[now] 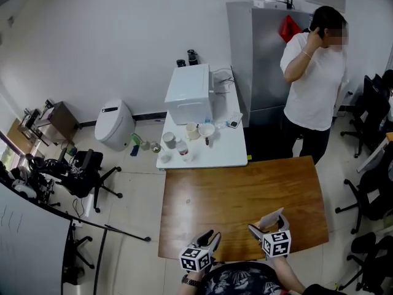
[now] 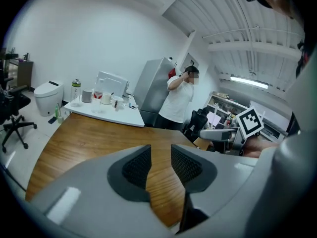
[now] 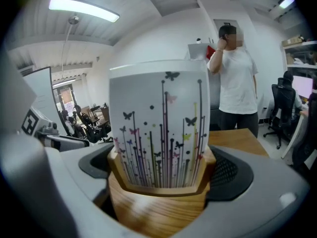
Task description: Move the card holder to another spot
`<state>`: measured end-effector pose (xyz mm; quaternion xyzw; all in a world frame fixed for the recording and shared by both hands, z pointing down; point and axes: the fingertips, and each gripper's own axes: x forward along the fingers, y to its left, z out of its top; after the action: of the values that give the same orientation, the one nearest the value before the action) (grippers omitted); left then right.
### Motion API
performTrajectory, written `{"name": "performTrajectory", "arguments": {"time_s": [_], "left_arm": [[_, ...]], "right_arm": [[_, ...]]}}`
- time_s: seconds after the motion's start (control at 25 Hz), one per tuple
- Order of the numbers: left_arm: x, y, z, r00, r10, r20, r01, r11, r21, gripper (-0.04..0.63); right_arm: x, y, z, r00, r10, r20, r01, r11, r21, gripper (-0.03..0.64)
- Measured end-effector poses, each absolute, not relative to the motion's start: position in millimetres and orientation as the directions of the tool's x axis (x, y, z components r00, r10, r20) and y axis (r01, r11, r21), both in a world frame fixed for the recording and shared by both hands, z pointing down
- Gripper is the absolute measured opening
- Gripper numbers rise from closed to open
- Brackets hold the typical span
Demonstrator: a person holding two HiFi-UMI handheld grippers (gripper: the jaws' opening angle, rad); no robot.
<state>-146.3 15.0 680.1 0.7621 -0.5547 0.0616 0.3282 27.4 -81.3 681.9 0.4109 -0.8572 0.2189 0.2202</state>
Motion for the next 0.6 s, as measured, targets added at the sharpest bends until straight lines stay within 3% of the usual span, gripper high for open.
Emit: {"name": "performTrajectory", "arguments": {"time_s": [0.24,0.6], "left_arm": [[-178.3,45.1,682.4,0.273,-0.835,0.478,-0.900,-0.047,0.432,0.126],[-266.5,139.5,687.0,-0.026,-0.837,0.547,-0.861,0.297,0.413,0.126]], "right_arm": [[-46.9,-76.1,747.9,-0.635,-0.475,0.609,-0.704,0.681,-0.203,0.560],[-201.1,-77.6,854.2,-0.701,-0.277,0.657,-0.497,0.850,-0.172,0.558]]}}
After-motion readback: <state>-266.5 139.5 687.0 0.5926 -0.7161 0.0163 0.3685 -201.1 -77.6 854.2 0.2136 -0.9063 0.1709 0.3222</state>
